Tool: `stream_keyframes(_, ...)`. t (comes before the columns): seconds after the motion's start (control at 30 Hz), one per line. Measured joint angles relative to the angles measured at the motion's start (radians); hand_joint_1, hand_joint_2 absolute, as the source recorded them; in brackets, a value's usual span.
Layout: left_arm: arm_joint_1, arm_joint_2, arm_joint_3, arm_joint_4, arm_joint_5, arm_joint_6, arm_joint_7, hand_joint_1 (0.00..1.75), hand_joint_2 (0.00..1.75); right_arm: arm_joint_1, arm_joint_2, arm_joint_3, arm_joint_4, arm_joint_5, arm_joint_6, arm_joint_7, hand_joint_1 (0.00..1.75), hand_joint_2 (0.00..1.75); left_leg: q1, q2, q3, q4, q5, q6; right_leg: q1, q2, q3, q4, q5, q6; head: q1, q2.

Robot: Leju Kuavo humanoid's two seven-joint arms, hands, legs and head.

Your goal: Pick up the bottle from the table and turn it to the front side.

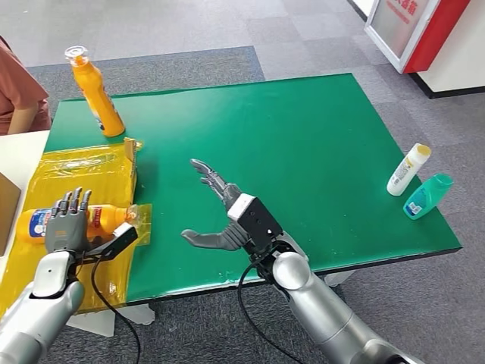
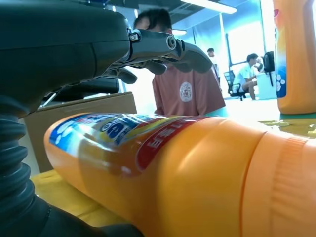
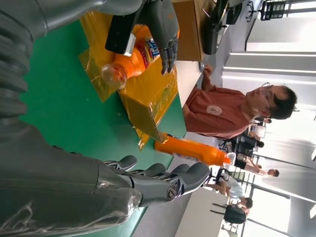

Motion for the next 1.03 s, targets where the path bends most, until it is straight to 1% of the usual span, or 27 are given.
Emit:
stream_keyframes(0.33,0.001,-0.005,0.028,0.0,0.041,0.003,-0.027,0.0,1.75,0.0,0.0,0.0,0.0,-0.001,-0.002,0.0,0.0,1.75,0.0,0.0,0.0,0.0,0.0,0.0,0.0,0.0,0.0,0.0,0.0,0.0,0.0,0.0)
stream_keyframes(0.4,0.003,-0.006,0.036,-0.007,0.08,-0.005,-0.047,0.0,1.75,0.0,0.0,0.0,0.0,0.001,-0.007,0.0,0.0,1.75,0.0,0.0,0.0,0.0,0.0,0.0,0.0,0.0,0.0,0.0,0.0,0.0,0.0,0.0)
stream_keyframes(0.47,0.009,-0.007,0.048,-0.029,0.147,-0.035,-0.081,0.0,1.75,0.001,0.0,0.0,-0.002,0.007,-0.014,0.0,0.0,1.75,0.0,0.0,0.0,0.0,0.0,0.0,0.0,0.0,0.0,0.0,0.0,0.0,0.0,0.0)
stream_keyframes(0.53,0.019,-0.01,0.064,-0.076,0.258,-0.097,-0.132,0.0,1.75,0.005,-0.001,-0.002,-0.008,0.019,-0.021,0.003,0.0,1.75,0.0,0.0,0.0,0.0,0.0,0.0,0.0,0.0,0.0,0.0,0.0,0.0,0.0,0.0)
stream_keyframes(0.63,0.05,-0.019,0.088,-0.203,0.535,-0.266,-0.218,0.0,1.75,0.011,-0.006,-0.016,-0.02,0.048,-0.036,0.014,0.0,1.75,0.0,0.0,0.0,0.0,0.0,0.0,0.0,0.0,-0.001,0.0,0.0,0.0,0.0,0.0)
stream_keyframes(0.7,0.075,-0.025,0.098,-0.314,0.721,-0.393,-0.239,0.0,1.75,0.012,-0.015,-0.031,-0.026,0.065,-0.037,0.025,0.0,1.75,0.0,0.0,0.0,0.0,0.0,0.0,0.0,0.0,0.0,0.0,0.0,0.0,0.0,0.0)
stream_keyframes(0.77,0.096,-0.03,0.101,-0.413,0.858,-0.483,-0.239,0.0,1.75,0.01,-0.027,-0.046,-0.028,0.079,-0.029,0.04,0.0,1.75,0.0,0.0,-0.001,0.0,0.0,0.0,-0.001,0.0,0.0,0.0,0.0,0.0,0.0,0.0)
stream_keyframes(0.87,0.115,-0.032,0.103,-0.513,0.968,-0.546,-0.237,0.0,1.75,0.007,-0.043,-0.061,-0.028,0.089,-0.015,0.053,0.0,1.75,0.0,0.0,-0.001,0.0,0.0,0.0,-0.001,0.0,0.0,0.0,0.0,0.0,0.0,0.0)
stream_keyframes(0.97,0.118,-0.033,0.104,-0.535,0.991,-0.56,-0.237,0.0,1.75,0.006,-0.047,-0.064,-0.028,0.089,-0.011,0.056,0.0,1.75,0.0,0.0,-0.001,0.0,0.0,0.0,-0.001,0.0,0.0,0.0,0.0,0.0,0.0,0.0)
stream_keyframes(1.03,0.124,-0.032,0.107,-0.559,1.037,-0.579,-0.237,0.0,1.75,0.003,-0.052,-0.068,-0.028,0.085,-0.001,0.061,0.0,1.75,0.0,0.0,-0.001,0.0,0.0,0.0,-0.001,0.0,0.0,0.0,0.0,0.0,0.0,0.0)
